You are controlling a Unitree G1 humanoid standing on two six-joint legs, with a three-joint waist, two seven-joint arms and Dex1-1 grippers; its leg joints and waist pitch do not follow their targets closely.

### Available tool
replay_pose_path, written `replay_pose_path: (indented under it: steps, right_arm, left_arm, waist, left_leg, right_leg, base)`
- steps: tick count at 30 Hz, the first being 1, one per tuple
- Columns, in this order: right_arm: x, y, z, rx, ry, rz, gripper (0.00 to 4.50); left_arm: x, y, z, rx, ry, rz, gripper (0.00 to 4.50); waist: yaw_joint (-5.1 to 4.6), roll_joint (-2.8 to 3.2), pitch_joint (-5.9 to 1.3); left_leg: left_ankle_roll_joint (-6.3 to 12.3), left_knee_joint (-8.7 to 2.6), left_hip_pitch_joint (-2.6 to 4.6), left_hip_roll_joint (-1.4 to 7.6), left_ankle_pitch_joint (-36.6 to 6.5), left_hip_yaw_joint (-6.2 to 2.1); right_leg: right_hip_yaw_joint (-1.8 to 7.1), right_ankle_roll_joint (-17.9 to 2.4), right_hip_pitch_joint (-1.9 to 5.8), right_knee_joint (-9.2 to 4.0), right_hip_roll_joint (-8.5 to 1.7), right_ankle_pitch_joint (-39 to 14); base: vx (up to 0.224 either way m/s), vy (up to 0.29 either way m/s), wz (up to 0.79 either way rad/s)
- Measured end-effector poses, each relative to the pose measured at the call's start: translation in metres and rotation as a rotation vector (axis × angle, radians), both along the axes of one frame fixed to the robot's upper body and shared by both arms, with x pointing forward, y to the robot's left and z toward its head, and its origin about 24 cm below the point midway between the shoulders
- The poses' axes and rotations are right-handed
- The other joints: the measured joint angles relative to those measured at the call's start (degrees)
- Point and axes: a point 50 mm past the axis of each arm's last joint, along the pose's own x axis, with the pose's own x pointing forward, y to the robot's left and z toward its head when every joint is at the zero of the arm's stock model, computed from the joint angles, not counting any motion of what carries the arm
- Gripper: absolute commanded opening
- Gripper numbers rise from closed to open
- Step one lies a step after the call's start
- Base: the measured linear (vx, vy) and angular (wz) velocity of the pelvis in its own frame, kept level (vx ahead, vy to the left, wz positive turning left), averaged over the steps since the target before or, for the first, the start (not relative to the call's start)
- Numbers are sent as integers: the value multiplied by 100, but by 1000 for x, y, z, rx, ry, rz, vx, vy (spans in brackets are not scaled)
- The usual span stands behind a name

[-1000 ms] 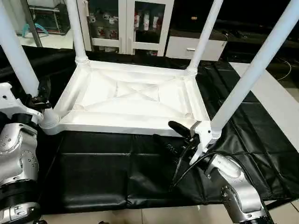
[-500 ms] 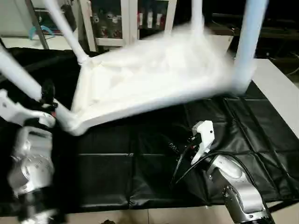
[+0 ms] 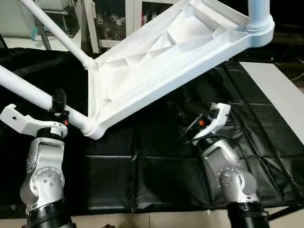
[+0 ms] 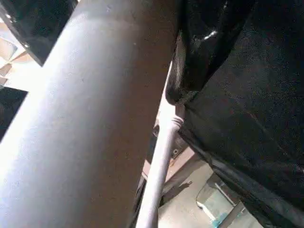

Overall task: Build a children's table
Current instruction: Flip table

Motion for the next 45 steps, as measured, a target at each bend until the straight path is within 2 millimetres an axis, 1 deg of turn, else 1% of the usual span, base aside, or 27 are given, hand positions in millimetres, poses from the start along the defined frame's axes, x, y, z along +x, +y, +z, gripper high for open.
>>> replay_pose_path:
  steps: [3,4,8,13,16,23,24,27,29,30,31,34,36,39,41,42,43,44,45]
  right_arm:
    - [11,8,20,81,-40,21,450]
    - [14,10,23,90,-42,23,450]
    - [25,11,20,134,18,0,450]
    - [46,15,28,118,63,-68,450]
    - [55,16,26,97,103,-101,450]
    - [66,21,27,104,131,-104,450]
    - [66,21,28,106,128,-105,420]
    - [69,21,31,122,110,-102,410]
    - [70,19,32,131,98,-107,388]
    - [70,18,33,133,95,-106,369]
    - [70,19,33,134,91,-104,369]
    - [72,19,34,143,87,-99,334]
    - [73,18,36,145,79,-101,323]
    - [74,18,37,151,77,-105,292]
    - [74,17,37,157,85,-111,284]
    - [75,16,37,161,90,-114,273]
    - [75,16,36,160,93,-115,273]
    - [75,17,35,160,96,-115,268]
    - [75,16,34,160,105,-119,265]
  left_arm:
    - [0,-2,-1,-6,5,-8,220]
    - [0,-2,-1,-6,7,-9,220]
    - [0,-3,-1,-9,11,-11,220]
    - [-1,-4,0,-5,14,-15,220]
    - [-1,-4,0,-7,13,-15,220]
    - [-1,-5,0,-8,15,-16,220]
    - [-1,-5,0,-8,15,-16,220]
    - [0,-6,0,-11,14,-17,220]
    - [-1,-6,0,-12,13,-17,220]
    - [-1,-6,0,-13,13,-17,220]
    - [-1,-6,0,-13,12,-17,220]
    - [-1,-6,0,-12,12,-16,220]
    - [-1,-7,0,-14,13,-15,220]
    - [0,-8,-1,-18,13,-17,220]
    - [0,-8,-1,-17,15,-16,220]
    - [0,-9,-1,-17,17,-17,220]
    - [0,-10,-1,-9,23,-14,220]
    - [0,-10,-1,-7,27,-13,290]
    - [1,-11,0,-5,28,-16,290]
  waist:
    - [7,-2,-1]
    - [8,-6,-4]
    - [-4,-10,-6]
    - [-4,-9,-5]
    - [5,-11,-5]
    - [-5,-11,-5]
    - [-2,-11,-5]
    - [4,-13,-5]
    - [11,-15,-5]
    - [12,-17,-5]
    - [13,-17,-5]
    - [9,-17,-5]
    - [10,-17,-5]
    - [12,-17,-5]
    - [15,-17,-5]
    - [18,-17,-5]
    - [20,-18,-5]
    - [18,-18,-6]
    - [17,-18,-6]
  left_leg:
    - [0,1,4,0,1,1]
    - [-1,1,7,0,1,1]
    - [-5,1,9,-1,3,2]
    - [-9,0,8,0,6,2]
    - [-8,0,5,0,5,3]
    - [-8,1,10,0,6,5]
    - [-8,1,9,0,6,5]
    - [-8,2,8,0,6,5]
    - [-7,2,8,0,6,5]
    - [-7,2,8,0,6,5]
    - [-6,2,8,0,6,5]
    - [-4,2,8,0,8,6]
    - [-4,2,8,0,9,6]
    - [-4,3,8,0,9,6]
    - [-4,4,8,0,9,6]
    - [-3,4,8,-1,9,6]
    - [-3,4,9,-1,10,6]
    - [-3,4,10,0,10,6]
    - [-3,4,10,-1,10,6]
  right_leg:
    - [1,5,5,-1,-1,-3]
    - [0,7,7,-1,-1,-4]
    - [2,6,6,1,0,-3]
    - [1,5,2,7,0,-3]
    - [1,-2,2,6,0,1]
    - [2,0,3,11,0,0]
    - [2,0,3,11,0,0]
    - [2,-3,3,12,-1,2]
    - [2,-4,3,12,-1,3]
    - [2,-13,3,12,-1,8]
    - [2,-20,3,12,-1,12]
    - [2,-24,2,12,-1,15]
    - [2,-24,3,13,-1,15]
    - [2,-25,3,13,-1,15]
    - [2,-25,3,14,-1,16]
    - [2,-26,3,14,-3,16]
    - [2,-26,4,15,-3,16]
    - [2,-26,4,16,-2,16]
    - [2,-26,4,18,-3,16]
  base:
    - [0,0,0]
    - [0,0,0]
    - [0,0,0]
    - [0,0,0]
    - [0,0,0]
    - [0,0,0]
    - [0,0,0]
    - [0,0,0]
    - [0,0,0]
    - [0,0,0]
    - [0,0,0]
    - [0,0,0]
    - [0,0,0]
    - [0,0,0]
    - [0,0,0]
    - [0,0,0]
    - [0,0,0]
    - [0,0,0]
    - [0,0,0]
